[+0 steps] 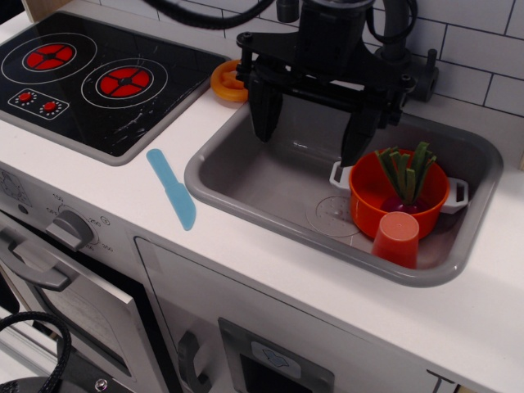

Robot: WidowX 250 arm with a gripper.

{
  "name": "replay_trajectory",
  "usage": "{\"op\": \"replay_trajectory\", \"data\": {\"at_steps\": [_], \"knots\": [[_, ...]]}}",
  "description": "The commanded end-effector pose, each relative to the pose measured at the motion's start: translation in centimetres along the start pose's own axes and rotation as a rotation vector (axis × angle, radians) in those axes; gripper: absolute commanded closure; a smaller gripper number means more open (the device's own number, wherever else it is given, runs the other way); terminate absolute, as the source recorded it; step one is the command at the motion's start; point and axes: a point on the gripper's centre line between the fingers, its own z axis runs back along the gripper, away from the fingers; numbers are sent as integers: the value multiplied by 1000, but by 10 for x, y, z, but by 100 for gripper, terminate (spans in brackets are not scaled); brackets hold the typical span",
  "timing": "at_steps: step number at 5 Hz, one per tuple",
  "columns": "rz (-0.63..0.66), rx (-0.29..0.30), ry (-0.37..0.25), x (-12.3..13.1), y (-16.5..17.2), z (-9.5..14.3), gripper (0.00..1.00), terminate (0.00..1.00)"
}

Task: Take beet from pot sink

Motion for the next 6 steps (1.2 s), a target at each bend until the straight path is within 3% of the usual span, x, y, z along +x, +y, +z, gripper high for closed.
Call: {"op": "replay_trajectory", "data": {"at_steps": [1,2,4,5,6], "knots": [[0,0,0,0,0,0,0,0],[63,-32,-63,25,-20,-15,0,0],[180,-75,-120,68,-50,-32,0,0],[195,-122,-105,83,-60,-39,0,0],[214,-176,-39,88,-73,-52,0,0]]}}
